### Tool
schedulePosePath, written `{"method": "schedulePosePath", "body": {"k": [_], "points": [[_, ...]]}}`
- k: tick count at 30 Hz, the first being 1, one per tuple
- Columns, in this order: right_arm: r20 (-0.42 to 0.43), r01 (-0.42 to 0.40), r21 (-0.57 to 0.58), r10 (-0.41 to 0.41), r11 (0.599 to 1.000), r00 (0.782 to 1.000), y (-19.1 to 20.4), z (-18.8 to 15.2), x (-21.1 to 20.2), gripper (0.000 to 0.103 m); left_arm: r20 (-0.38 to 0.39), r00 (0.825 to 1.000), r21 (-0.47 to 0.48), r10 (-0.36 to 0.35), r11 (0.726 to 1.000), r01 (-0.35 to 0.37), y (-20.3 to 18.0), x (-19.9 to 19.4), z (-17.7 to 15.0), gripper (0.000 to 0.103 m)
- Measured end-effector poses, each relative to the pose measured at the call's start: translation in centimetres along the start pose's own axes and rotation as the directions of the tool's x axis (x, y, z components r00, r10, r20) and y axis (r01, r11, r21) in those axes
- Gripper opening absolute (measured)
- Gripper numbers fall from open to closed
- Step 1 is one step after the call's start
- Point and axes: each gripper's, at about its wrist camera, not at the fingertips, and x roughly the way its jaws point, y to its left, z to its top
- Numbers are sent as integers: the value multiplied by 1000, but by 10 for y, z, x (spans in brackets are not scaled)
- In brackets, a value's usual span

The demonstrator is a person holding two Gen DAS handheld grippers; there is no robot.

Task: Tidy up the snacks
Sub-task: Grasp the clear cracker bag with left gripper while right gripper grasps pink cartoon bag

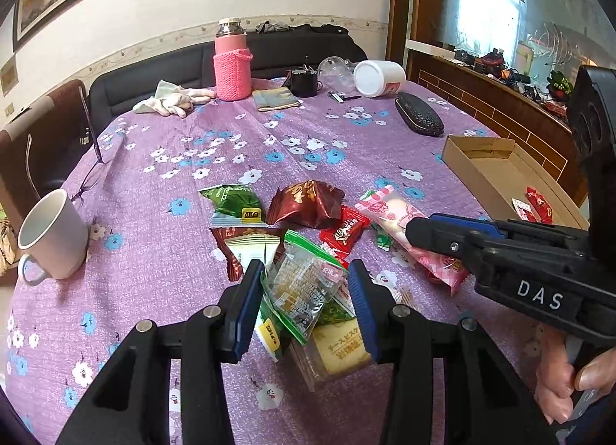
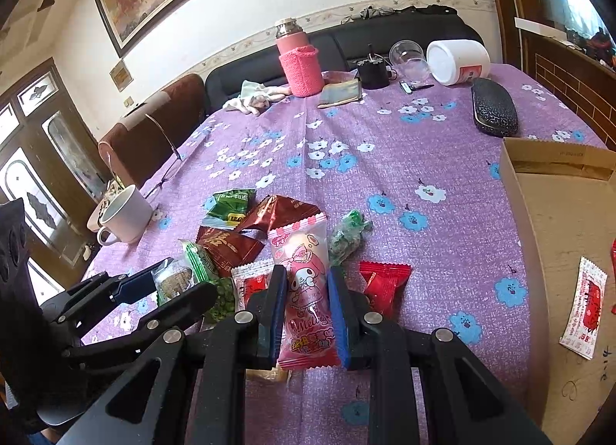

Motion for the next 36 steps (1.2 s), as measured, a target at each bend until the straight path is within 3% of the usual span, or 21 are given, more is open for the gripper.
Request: {"method": "schedulePosePath", "body": {"k": [19,36], "points": [[3,-9,44,9,999,1000,-2,0,-7,23,4,1000,9,3,1000,-3,-2,0,-1,43],[41,22,86,-26,996,999,-8,-29,-40,23,21,1000,44,-5,999,4,-12,-7,-3,44]]}}
